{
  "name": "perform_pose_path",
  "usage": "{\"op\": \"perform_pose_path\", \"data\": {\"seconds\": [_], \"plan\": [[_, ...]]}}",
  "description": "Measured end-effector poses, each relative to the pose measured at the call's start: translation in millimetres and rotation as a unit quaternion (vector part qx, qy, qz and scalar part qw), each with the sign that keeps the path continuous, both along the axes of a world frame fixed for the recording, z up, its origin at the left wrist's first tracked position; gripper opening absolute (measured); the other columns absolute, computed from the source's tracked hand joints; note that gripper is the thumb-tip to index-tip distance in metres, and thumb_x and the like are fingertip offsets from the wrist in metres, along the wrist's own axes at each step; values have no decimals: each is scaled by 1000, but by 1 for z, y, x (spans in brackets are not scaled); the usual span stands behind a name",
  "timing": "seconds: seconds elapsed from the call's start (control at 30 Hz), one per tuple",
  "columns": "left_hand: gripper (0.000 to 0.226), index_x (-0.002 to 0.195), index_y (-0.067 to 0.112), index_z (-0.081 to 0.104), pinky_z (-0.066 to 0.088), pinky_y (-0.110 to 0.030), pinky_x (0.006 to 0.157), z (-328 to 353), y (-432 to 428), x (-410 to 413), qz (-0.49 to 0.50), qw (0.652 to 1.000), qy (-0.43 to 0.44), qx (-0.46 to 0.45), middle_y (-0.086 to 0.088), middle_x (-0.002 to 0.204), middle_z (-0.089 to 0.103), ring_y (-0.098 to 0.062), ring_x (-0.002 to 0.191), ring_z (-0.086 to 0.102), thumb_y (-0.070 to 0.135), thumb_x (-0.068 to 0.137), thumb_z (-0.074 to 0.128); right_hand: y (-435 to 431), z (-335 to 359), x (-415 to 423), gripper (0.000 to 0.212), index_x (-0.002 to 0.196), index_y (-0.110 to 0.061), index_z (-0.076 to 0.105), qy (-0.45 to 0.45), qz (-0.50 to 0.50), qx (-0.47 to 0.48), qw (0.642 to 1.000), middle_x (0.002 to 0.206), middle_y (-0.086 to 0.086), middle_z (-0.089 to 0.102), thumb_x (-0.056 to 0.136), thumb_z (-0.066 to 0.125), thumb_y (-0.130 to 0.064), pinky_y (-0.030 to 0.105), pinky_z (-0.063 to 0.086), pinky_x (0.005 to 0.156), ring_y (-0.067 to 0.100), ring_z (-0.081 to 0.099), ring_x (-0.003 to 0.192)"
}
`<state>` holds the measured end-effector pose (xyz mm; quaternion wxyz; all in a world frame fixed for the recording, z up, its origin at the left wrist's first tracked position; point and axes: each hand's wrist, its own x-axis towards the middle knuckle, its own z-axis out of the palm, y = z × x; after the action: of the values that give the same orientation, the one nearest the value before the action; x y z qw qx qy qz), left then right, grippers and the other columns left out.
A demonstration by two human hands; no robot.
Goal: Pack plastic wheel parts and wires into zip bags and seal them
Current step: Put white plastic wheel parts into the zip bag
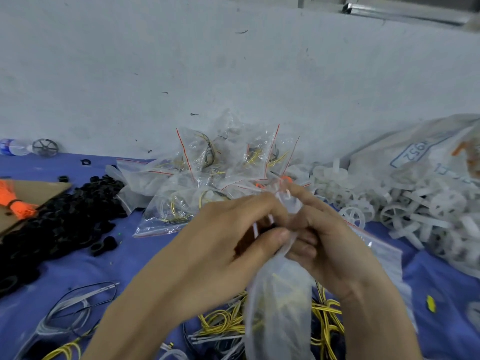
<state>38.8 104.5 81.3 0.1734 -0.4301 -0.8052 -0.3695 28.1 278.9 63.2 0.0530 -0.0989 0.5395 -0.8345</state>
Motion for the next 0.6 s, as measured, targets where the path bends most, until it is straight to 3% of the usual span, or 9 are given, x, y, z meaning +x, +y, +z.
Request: {"op": "perform_pose_path", "data": {"seconds": [0.07,0.13,0.17,0.27,0.37,0.47,0.53,0.6], "plan": [[28,77,26,60,42,-18,63,0,-8,-4,6,1000,-9,-12,7,74,60,-7,68,56,48,88,46,8,2,2,51,112,-11,61,8,-35,-17,999,42,-5,21,72,39,12,13,24,37,7,18,33],[52,70,24,68,45,-28,67,2,-14,-6,-11,998,-63,-2,5,81,62,-13,73,60,67,79,42,17,4,4,50,110,-12,62,14,-73,-23,997,42,-5,21,76,35,14,13,24,35,7,17,33],[57,71,24,71,44,-25,66,4,-17,-5,-16,996,-85,-10,8,87,60,-11,73,60,74,72,44,20,5,6,50,108,-14,63,18,-85,-22,996,41,-6,21,77,35,14,13,24,35,7,17,33],[50,80,37,70,36,-12,65,2,-16,0,14,995,-74,-66,20,109,49,0,83,56,78,61,48,23,6,8,48,106,-14,63,32,-111,-5,993,43,-5,20,78,36,14,15,23,36,7,17,34],[39,79,33,63,31,-8,73,-3,-13,1,38,996,-34,-78,22,113,46,0,89,55,66,70,44,21,7,8,47,111,-13,61,48,-107,5,993,46,-4,22,73,48,11,19,27,35,9,23,37],[29,70,25,57,35,-13,71,-5,-18,-8,62,996,-8,-68,15,93,56,-4,82,56,50,77,45,34,4,4,35,105,-13,61,59,-165,-13,984,50,1,45,70,62,-8,22,43,42,13,47,45],[30,76,24,56,40,-15,66,-4,-27,-16,81,996,1,-45,9,77,58,-5,73,55,50,78,42,52,-2,-11,14,95,-12,62,44,-273,-11,961,59,3,59,82,60,-7,22,50,50,15,58,55],[32,83,27,57,42,-18,64,-2,-36,-23,95,995,-14,6,7,73,61,-9,69,57,54,78,40,68,-12,-43,14,84,-8,62,-3,-353,34,935,71,8,62,90,52,0,22,53,55,18,60,65]]}}
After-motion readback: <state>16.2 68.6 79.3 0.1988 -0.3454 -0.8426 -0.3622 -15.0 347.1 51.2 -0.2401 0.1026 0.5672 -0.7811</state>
